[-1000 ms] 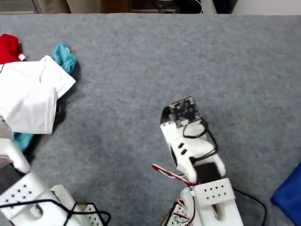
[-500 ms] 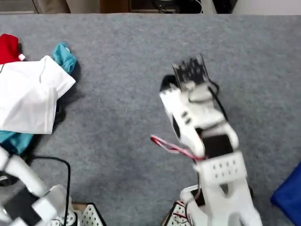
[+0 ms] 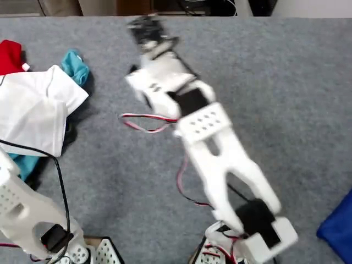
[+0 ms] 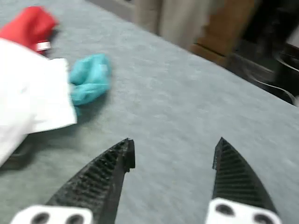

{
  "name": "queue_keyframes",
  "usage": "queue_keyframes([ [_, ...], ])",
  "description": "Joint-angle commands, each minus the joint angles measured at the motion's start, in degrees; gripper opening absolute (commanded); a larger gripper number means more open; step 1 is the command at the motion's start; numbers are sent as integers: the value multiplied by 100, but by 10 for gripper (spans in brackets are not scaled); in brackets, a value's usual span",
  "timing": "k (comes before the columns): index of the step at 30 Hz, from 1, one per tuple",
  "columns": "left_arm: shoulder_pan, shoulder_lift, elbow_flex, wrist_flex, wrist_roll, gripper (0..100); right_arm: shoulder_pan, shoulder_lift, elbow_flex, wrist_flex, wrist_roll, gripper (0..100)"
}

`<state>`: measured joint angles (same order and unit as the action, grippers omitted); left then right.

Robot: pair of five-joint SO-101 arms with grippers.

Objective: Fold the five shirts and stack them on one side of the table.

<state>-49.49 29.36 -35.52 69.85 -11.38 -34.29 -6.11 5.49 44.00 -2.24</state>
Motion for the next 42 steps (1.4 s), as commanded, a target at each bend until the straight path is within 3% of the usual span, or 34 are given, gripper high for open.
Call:
queue_keyframes([
  [1, 158, 497, -598, -44, 176, 129, -312, 549, -822, 9, -44, 253],
  [4, 158, 840, -703, -35, 176, 137, -330, 910, -1235, 185, -44, 247],
  [10, 35, 945, -712, 431, 176, 278, -295, 1323, -1868, 1275, -44, 249],
  [18, -114, 971, -659, 431, 123, 275, -295, 1429, -1965, 1495, -44, 247],
  [20, -88, 980, -589, 440, 158, 233, -295, 1429, -1956, 1495, -35, 246],
  [25, 167, 1095, -475, 422, 167, 19, -295, 1429, -1956, 1495, -35, 246],
  [30, 360, 1095, -607, 642, 185, 19, -268, 1393, -1956, 1495, -26, 246],
  [34, 563, 1086, -1618, 1398, 369, 19, -31, 1393, -1991, 1495, -18, 246],
  [42, 1468, 1112, -5125, 3077, 615, 19, 716, 1077, -1956, 1556, -26, 246],
])
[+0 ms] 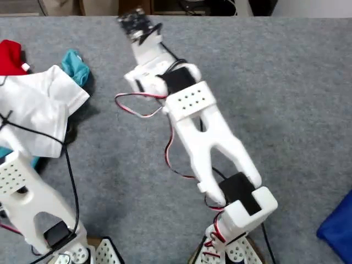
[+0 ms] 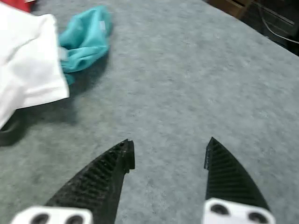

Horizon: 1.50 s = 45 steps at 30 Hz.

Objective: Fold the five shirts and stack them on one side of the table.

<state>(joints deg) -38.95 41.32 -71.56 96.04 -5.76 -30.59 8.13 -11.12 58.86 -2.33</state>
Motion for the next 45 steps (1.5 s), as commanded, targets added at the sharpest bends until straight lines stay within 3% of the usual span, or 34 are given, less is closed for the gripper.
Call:
queue_keyframes([
  [1, 545, -66, -1837, 475, 62, 19, 488, -444, -303, 176, -18, 246],
  [4, 958, -101, -2409, 475, 105, 19, 945, -778, -295, 563, -18, 246],
  [9, 1820, -549, -2321, 475, 176, 19, 2026, -1367, -295, 1705, 9, 246],
  [14, 2919, -1165, -2251, 475, 176, 19, 3538, -1815, -295, 2558, 18, 246],
  [20, 4571, -1727, -2075, 475, 176, 19, 5402, -1895, -286, 2760, 44, 248],
  [27, 6558, -2000, -2022, 475, 185, 19, 7055, -1868, 48, 2734, 1618, 248],
  [32, 7930, -2026, -2040, 475, 202, 19, 7635, -1868, 602, 2593, 2629, 249],
  [37, 8941, -2000, -2066, 466, 730, 20, 7890, -1877, 1297, 1829, 2796, 249],
  [41, 9055, -1982, -2022, 466, 765, 20, 7934, -1912, 1780, 1407, 2796, 249],
  [45, 8607, -1982, -2004, 475, 756, 24, 7873, -1912, 1877, 1363, 2804, 249],
])
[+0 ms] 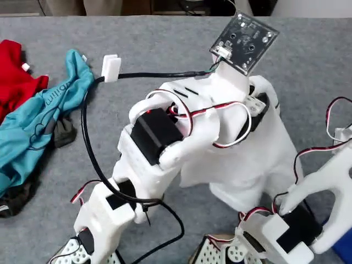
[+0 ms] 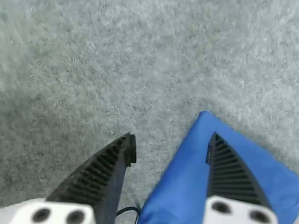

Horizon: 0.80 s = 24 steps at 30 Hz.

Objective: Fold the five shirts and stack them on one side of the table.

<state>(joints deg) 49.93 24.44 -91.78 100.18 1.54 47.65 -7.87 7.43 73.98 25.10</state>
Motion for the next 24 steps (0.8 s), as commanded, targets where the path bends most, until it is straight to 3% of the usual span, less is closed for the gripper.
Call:
queue_keyframes([
  [1, -387, -286, 79, 62, 26, 40, -22, -312, -4, -158, 62, 249],
  [4, -615, -338, 809, 62, 141, 172, -277, -312, -101, -158, 62, 249],
  [6, -800, -338, 1222, 62, 589, 265, -523, -312, -207, -132, 62, 249],
  [9, -1301, -321, 1653, 62, 1319, 317, -945, -312, -356, -123, 62, 249],
  [13, -1952, -347, 2119, 62, 1160, 321, -1640, -312, -629, 343, 53, 249],
  [19, -3464, -971, 2549, 62, 659, 283, -3231, -268, -1305, 1635, 18, 248],
  [24, -4659, -1481, 3534, 62, 70, 246, -4690, -268, -1429, 1793, -316, 247],
])
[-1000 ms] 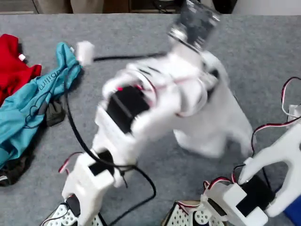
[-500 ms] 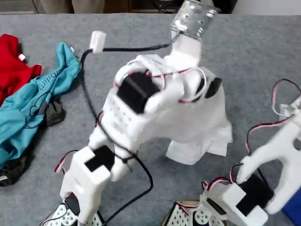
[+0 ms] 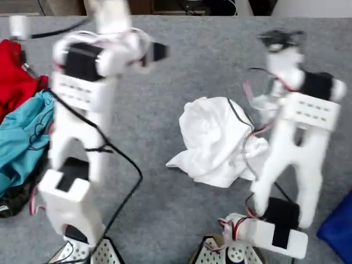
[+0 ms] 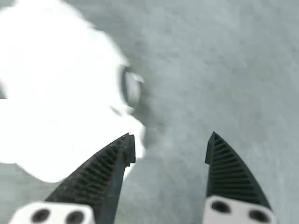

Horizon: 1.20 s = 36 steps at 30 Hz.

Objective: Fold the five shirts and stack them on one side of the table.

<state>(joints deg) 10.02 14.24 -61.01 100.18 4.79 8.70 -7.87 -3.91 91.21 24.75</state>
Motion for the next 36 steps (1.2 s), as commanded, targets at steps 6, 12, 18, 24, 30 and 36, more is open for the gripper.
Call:
queue_keyframes([
  [6, -2171, -822, 1670, 62, -475, 243, -2035, -259, -101, 378, -1433, 249],
  [12, -3297, -840, 2444, 62, -510, 243, -2738, -286, 831, 1081, -1908, 248],
  [18, -4026, -822, 2989, 62, -510, 243, -3591, -268, 2053, 1037, -1363, 248],
  [24, -4466, -813, 3332, 62, -519, 243, -3688, -259, 2774, -167, -105, 246],
  [30, -4782, -813, 3516, 62, -519, 243, -3530, -154, 3662, -1811, 1020, 246],
  [36, -5029, -813, 3692, 62, -519, 243, -3512, 664, 3978, -2796, 1556, 246],
])
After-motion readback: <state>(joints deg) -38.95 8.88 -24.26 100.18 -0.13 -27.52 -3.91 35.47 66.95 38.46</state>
